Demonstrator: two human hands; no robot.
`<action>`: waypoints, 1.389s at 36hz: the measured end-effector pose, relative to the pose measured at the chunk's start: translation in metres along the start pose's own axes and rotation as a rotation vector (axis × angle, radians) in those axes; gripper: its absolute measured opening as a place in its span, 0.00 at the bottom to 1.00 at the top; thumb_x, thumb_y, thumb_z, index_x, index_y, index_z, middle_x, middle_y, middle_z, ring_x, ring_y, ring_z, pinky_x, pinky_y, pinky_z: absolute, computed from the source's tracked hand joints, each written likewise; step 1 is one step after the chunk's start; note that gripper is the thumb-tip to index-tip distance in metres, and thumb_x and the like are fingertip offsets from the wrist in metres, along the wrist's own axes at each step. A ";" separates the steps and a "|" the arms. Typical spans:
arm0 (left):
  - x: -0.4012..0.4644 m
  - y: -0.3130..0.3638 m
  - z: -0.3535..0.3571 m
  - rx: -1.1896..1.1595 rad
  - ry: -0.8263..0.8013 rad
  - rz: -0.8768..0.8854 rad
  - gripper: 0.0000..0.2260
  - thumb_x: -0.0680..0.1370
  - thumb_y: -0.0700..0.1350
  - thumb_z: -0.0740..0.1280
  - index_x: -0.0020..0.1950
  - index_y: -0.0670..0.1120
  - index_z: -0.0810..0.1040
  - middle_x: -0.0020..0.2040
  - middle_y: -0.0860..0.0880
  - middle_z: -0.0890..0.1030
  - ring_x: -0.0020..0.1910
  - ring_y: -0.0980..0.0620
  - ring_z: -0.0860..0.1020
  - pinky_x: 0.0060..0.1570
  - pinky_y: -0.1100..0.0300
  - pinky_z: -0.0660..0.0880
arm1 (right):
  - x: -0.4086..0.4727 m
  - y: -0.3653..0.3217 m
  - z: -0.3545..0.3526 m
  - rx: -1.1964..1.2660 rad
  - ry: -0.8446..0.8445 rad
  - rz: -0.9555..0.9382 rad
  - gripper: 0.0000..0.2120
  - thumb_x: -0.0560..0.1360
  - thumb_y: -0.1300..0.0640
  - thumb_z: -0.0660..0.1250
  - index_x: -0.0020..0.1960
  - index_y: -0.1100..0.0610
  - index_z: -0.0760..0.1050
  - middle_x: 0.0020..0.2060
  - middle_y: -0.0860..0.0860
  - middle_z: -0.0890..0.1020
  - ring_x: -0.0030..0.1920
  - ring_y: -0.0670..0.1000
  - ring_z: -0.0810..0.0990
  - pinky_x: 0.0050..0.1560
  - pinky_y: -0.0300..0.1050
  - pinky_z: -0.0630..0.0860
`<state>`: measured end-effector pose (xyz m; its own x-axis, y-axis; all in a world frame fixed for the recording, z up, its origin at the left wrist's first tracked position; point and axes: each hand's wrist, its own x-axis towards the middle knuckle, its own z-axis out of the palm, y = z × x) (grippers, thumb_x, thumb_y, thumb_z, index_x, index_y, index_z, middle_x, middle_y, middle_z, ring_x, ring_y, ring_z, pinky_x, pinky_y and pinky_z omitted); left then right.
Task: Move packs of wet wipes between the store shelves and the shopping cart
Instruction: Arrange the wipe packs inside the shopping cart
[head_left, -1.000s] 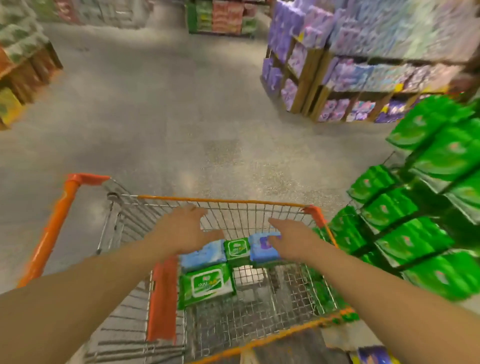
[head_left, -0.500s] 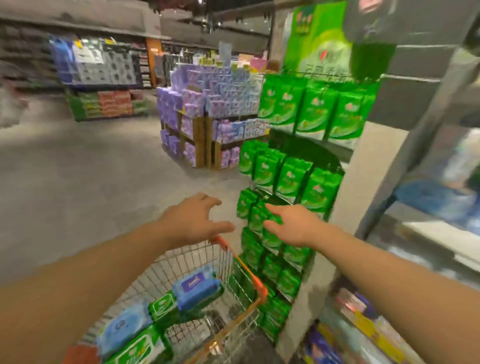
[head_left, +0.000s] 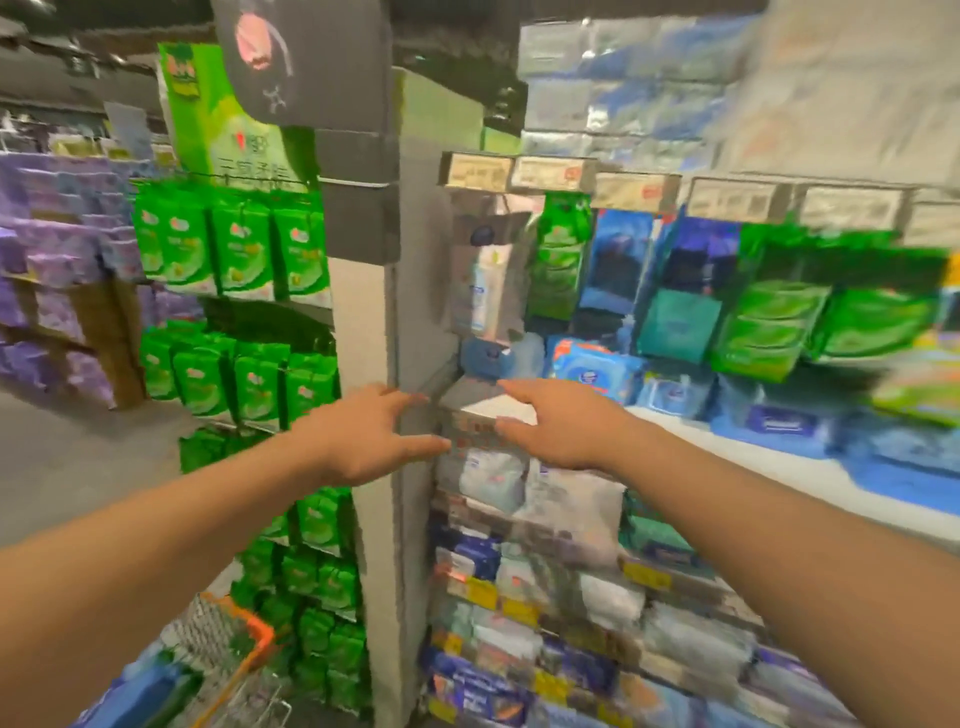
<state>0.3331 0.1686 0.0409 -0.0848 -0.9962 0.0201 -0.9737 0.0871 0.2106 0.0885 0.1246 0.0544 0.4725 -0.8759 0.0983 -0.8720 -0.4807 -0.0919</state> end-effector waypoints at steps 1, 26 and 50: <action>0.008 0.012 0.001 -0.003 -0.006 0.022 0.46 0.63 0.82 0.53 0.77 0.60 0.63 0.75 0.47 0.68 0.73 0.45 0.68 0.72 0.47 0.66 | -0.007 0.014 -0.003 -0.002 -0.002 0.028 0.31 0.81 0.39 0.60 0.81 0.50 0.61 0.78 0.51 0.68 0.76 0.55 0.68 0.74 0.49 0.65; 0.178 0.187 0.055 -0.121 -0.193 0.549 0.41 0.62 0.77 0.56 0.72 0.60 0.70 0.73 0.52 0.70 0.72 0.50 0.69 0.70 0.49 0.67 | -0.097 0.203 -0.004 0.023 0.004 0.697 0.34 0.81 0.37 0.60 0.82 0.48 0.56 0.78 0.50 0.68 0.76 0.54 0.68 0.71 0.48 0.66; 0.186 0.454 0.135 -0.119 -0.372 0.762 0.43 0.64 0.75 0.57 0.75 0.56 0.69 0.76 0.52 0.68 0.76 0.53 0.62 0.75 0.55 0.59 | -0.302 0.377 -0.022 0.162 0.127 0.956 0.31 0.82 0.39 0.61 0.81 0.44 0.58 0.79 0.48 0.66 0.74 0.52 0.70 0.71 0.50 0.68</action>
<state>-0.1536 0.0227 0.0086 -0.7916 -0.5992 -0.1200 -0.5954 0.7121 0.3721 -0.3852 0.2087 0.0120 -0.4503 -0.8927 0.0168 -0.8477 0.4215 -0.3220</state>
